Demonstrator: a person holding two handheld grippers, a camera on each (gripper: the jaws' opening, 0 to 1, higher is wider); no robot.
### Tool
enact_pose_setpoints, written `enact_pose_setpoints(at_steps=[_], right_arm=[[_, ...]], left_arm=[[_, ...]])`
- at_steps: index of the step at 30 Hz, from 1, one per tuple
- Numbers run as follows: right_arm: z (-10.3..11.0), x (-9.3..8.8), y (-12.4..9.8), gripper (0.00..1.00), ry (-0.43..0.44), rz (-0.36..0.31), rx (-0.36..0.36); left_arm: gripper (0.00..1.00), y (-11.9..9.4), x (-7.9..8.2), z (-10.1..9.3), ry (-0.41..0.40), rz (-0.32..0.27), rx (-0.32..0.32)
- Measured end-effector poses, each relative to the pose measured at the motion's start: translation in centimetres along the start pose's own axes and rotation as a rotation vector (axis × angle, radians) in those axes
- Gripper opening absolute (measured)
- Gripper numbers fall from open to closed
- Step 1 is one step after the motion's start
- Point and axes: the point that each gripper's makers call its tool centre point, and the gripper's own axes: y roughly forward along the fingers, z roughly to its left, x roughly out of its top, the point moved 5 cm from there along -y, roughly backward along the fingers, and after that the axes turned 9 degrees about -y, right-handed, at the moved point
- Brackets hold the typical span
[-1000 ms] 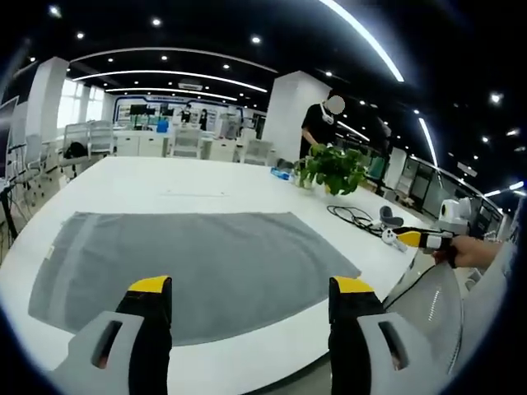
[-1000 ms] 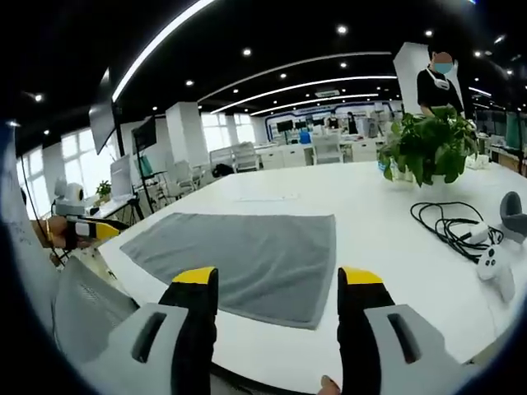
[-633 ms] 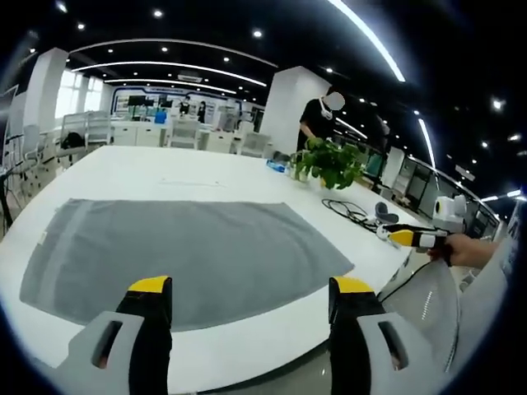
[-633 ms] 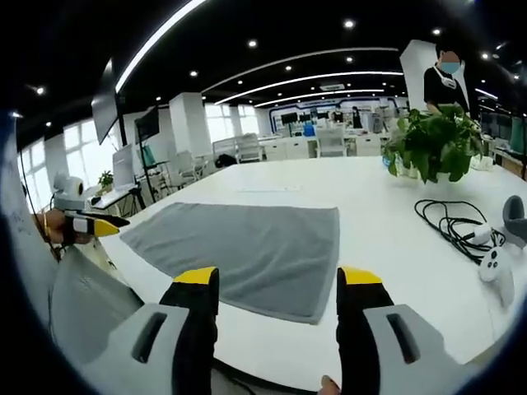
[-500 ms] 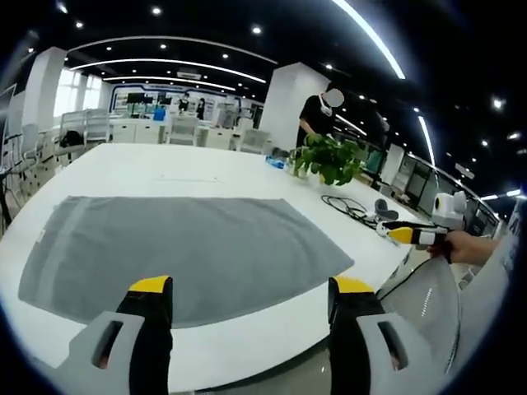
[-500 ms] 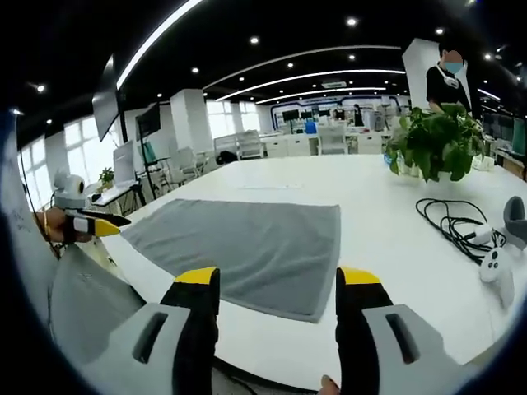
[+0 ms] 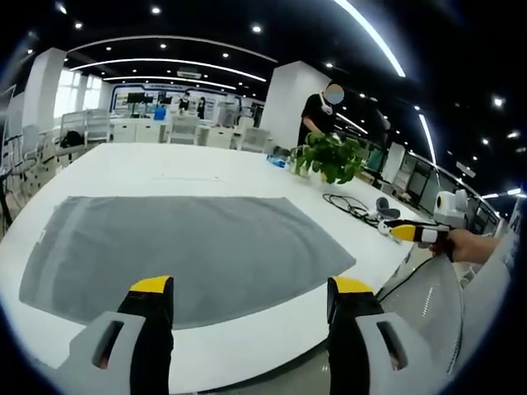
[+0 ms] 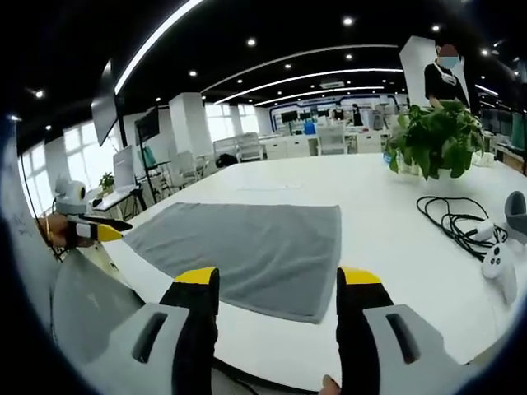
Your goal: Fold the towel on the table until its edges align and the towel forms a compact rectangular stack.
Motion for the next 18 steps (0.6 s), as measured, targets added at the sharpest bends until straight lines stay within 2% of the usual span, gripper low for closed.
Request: enact_pose_setpoints(at_steps=[18], right_arm=[[0.01, -0.24, 0.10, 0.57, 0.003, 0.013, 0.001]], left_arm=[[0.77, -0.02, -0.14, -0.27, 0.011, 0.011, -0.011]])
